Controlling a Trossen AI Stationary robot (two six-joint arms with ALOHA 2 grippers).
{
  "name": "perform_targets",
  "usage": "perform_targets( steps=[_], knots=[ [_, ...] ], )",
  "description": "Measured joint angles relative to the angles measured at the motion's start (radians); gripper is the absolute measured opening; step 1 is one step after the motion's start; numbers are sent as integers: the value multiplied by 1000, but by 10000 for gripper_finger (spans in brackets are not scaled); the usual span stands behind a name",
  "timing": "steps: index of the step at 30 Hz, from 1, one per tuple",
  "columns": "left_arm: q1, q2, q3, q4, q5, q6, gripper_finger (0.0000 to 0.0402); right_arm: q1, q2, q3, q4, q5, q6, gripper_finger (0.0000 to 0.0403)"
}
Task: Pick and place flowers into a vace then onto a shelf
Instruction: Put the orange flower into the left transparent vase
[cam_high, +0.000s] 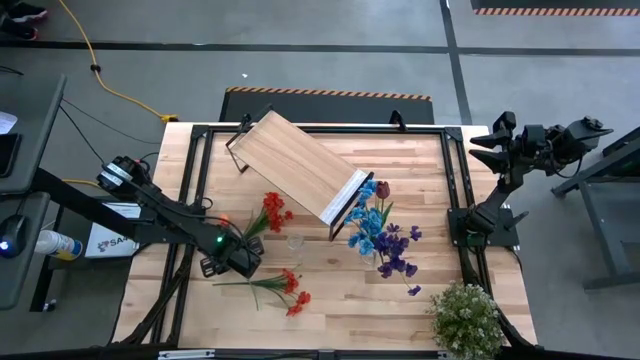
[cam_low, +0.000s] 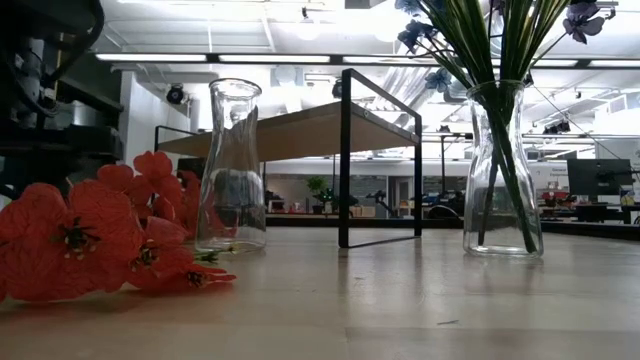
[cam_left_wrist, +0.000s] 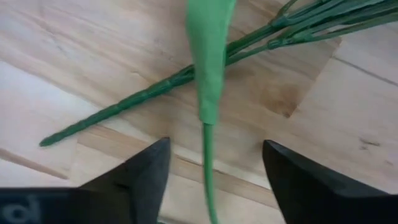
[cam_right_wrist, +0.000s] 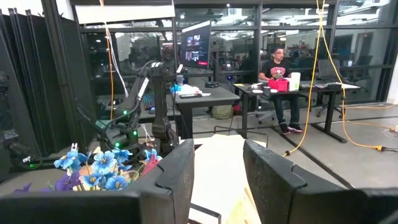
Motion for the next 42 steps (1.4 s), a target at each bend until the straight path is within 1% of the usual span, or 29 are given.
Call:
perform_targets(
  steps=[4, 10, 23, 29, 33, 36, 39, 42],
  knots=[
    [28, 0, 0, 5, -4, 4, 229, 0, 0, 0, 0, 0, 0, 129],
    [62, 0, 0, 7, -8, 20, 166, 0, 0, 0, 0, 0, 0, 130],
    [61, 0, 1, 9, -3, 23, 31, 0, 0, 0, 0, 0, -8, 130],
    [61, 0, 1, 23, -2, 25, 29, 0, 0, 0, 0, 0, -8, 129],
    [61, 0, 2, 41, 0, 30, 35, 0, 0, 0, 0, 0, -8, 130],
    [61, 0, 3, 53, 1, 46, 29, 0, 0, 0, 0, 0, -8, 129],
    [61, 0, 27, 36, -4, 64, 29, 0, 0, 0, 0, 0, -8, 130],
    [61, 0, 70, -30, -7, 78, 29, 0, 0, 0, 0, 0, -8, 130]
  ],
)
